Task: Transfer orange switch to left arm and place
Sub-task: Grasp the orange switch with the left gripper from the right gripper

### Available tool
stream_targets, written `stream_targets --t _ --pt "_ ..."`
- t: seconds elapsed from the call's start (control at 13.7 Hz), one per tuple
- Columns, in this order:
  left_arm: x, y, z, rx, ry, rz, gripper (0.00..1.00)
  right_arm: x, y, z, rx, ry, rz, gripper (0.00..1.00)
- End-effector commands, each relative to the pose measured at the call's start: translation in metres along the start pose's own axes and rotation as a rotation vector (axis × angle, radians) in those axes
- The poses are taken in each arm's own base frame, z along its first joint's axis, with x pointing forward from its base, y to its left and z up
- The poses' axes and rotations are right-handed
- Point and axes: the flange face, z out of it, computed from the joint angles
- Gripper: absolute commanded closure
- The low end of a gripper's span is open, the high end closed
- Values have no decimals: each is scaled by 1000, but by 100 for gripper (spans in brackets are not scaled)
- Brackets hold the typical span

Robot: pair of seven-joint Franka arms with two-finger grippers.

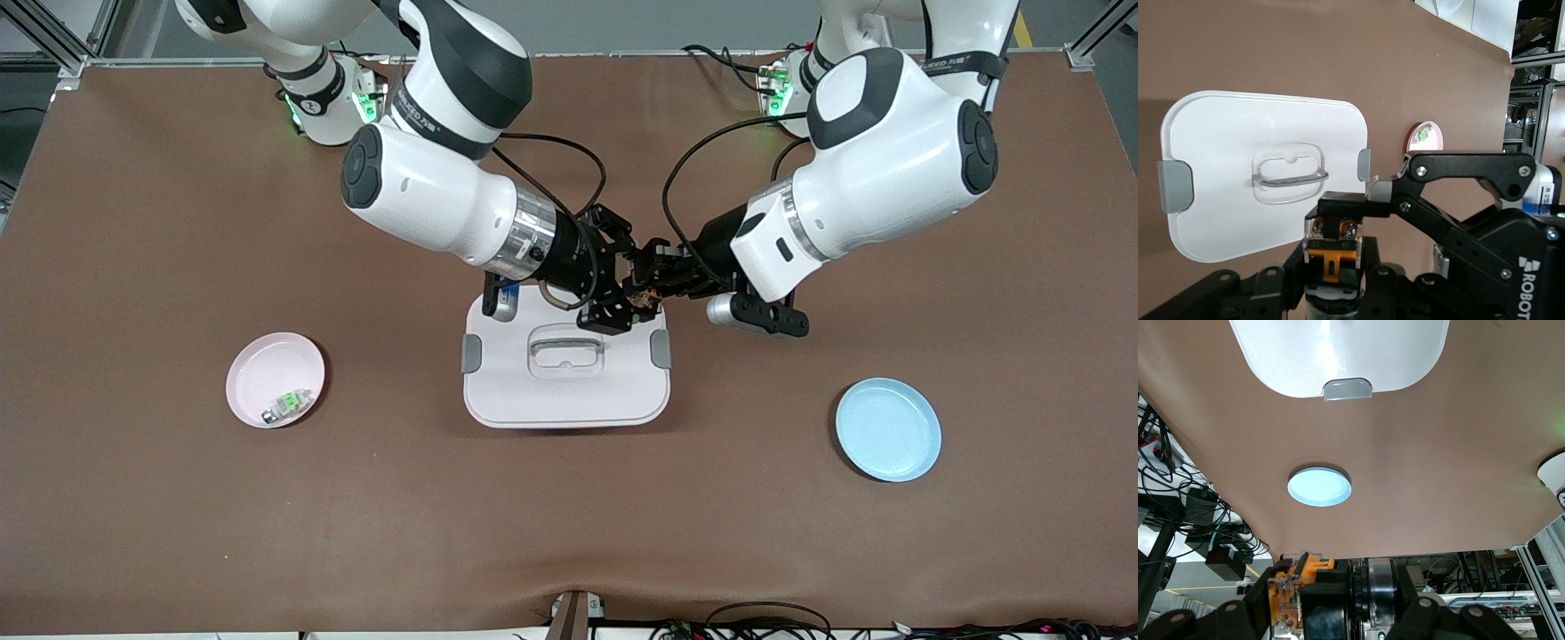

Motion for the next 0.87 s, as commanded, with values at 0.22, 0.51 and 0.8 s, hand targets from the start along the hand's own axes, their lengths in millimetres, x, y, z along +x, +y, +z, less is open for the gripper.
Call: stream_targets --t 0.22,0.51,0.8 --pt "2 -9 -5 8 -1 -38 100 -11 -4 -7 19 -40 9 97" --pt "7 -21 -11 43 -4 -43 100 -14 -5 -9 54 -53 4 0" --pt "12 -44 -18 143 -25 -36 100 -13 -6 -10 54 -52 -4 0"
